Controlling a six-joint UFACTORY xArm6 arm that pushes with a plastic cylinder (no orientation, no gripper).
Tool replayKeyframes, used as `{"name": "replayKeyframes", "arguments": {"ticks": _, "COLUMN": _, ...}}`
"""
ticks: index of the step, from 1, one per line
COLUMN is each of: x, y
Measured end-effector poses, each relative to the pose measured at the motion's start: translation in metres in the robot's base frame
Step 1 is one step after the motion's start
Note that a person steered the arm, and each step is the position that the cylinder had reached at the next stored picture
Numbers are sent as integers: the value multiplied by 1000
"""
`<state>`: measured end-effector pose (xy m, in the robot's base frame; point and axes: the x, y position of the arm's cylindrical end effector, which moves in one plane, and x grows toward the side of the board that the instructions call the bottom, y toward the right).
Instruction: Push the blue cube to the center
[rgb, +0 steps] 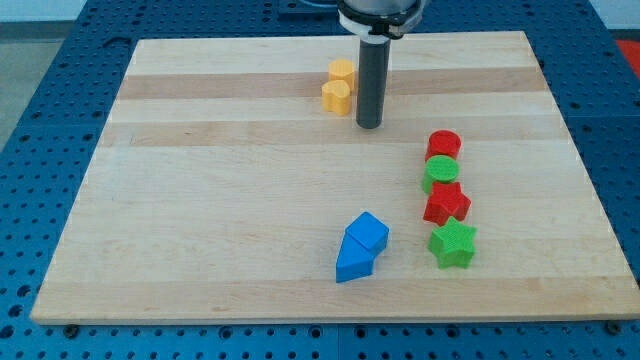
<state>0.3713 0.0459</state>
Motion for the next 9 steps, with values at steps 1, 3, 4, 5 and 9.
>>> {"name": "replayKeyframes", "arguments": {"ticks": 1, "x": 0, "y": 0}}
{"name": "replayKeyframes", "arguments": {"ticks": 3, "x": 6, "y": 0}}
{"name": "replayKeyframes", "arguments": {"ticks": 4, "x": 6, "y": 0}}
{"name": "replayKeyframes", "arguments": {"ticks": 5, "x": 7, "y": 0}}
{"name": "replayKeyframes", "arguments": {"ticks": 9, "x": 85, "y": 1}}
